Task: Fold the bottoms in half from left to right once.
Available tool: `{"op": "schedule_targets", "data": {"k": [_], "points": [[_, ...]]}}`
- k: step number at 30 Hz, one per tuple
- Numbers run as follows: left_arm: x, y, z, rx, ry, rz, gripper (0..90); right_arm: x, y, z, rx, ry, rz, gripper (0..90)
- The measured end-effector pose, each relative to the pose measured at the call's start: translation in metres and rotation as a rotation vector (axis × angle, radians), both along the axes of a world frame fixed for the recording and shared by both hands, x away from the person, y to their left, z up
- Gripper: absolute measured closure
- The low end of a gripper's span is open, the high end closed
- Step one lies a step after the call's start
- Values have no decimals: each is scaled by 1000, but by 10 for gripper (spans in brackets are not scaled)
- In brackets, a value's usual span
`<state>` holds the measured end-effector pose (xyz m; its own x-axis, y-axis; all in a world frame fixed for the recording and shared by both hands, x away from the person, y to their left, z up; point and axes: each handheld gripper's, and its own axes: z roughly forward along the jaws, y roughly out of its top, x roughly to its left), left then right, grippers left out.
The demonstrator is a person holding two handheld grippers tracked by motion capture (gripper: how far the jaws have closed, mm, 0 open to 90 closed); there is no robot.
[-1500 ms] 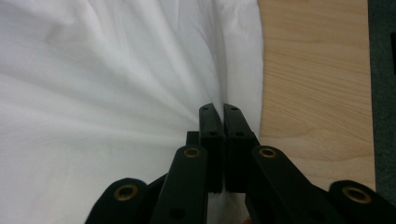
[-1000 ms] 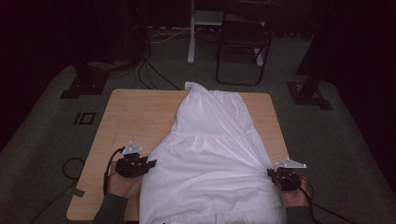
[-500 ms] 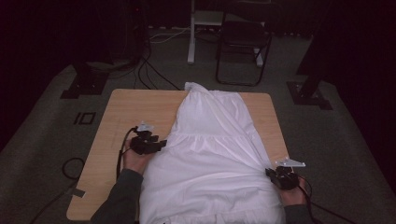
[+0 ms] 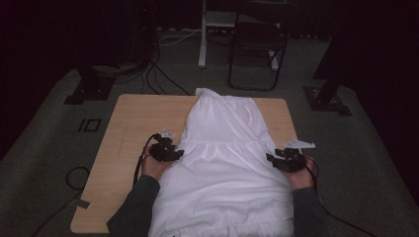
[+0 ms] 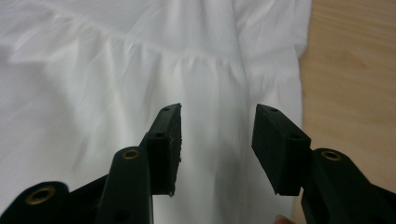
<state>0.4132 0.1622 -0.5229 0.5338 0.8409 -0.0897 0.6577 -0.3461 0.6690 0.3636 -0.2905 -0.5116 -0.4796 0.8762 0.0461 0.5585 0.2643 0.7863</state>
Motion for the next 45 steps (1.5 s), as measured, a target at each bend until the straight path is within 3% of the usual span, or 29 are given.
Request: {"op": "schedule_targets", "data": {"k": [7,12,13,14,16,17,18,19,22,24,25,26,27,28,30,31,32,33,35,38,40,45], "points": [[13,-2,-6,5,44,7,515,78,22,-6,1,59,-28,518],[14,-6,-12,3,75,-12,527,112,30,-18,52,136,-35,464],[14,-6,-12,-1,77,-16,556,116,34,-21,43,160,-27,460],[14,-7,-12,-5,84,-38,595,117,35,-22,37,168,-24,465],[12,-9,-13,8,75,-69,757,120,41,-25,34,187,-10,572],[12,-10,-13,10,72,-76,840,121,42,-26,35,199,4,696],[12,-10,-13,10,72,-76,861,121,42,-26,35,199,4,696],[9,-10,-11,-4,69,-89,874,117,46,-23,-27,171,2,868],[2,-9,-3,-30,51,-95,879,107,44,-7,-47,90,13,890],[-7,-7,5,-70,30,-93,880,98,39,9,-58,9,0,892],[-11,-6,8,-81,24,-97,881,88,32,22,-64,-66,-35,893],[-11,-6,8,-81,24,-97,881,88,32,22,-64,-66,-35,893],[-21,-11,12,-90,21,-122,879,73,15,40,-33,-168,-118,894],[-23,-15,11,-85,32,-139,876,70,9,42,-22,-184,-147,893],[-24,-23,9,-48,51,-148,797,70,0,38,-17,-170,-188,892],[-23,-25,9,-29,45,-147,711,72,-3,29,-35,-137,-209,891],[-23,-25,9,-29,45,-147,648,74,-4,22,-52,-117,-212,889],[-19,-26,12,-34,28,-116,609,78,-4,7,-63,-72,-210,887],[-15,-26,18,-39,9,-81,559,82,-4,-8,-68,-26,-212,883],[-9,-27,25,-56,-15,-60,529,86,-3,-21,-57,12,-205,874],[3,-35,27,-65,-26,-44,507,90,-2,-29,-62,37,-208,871],[26,-59,3,-4,10,-27,483,93,0,-41,-63,82,-202,848]]}}
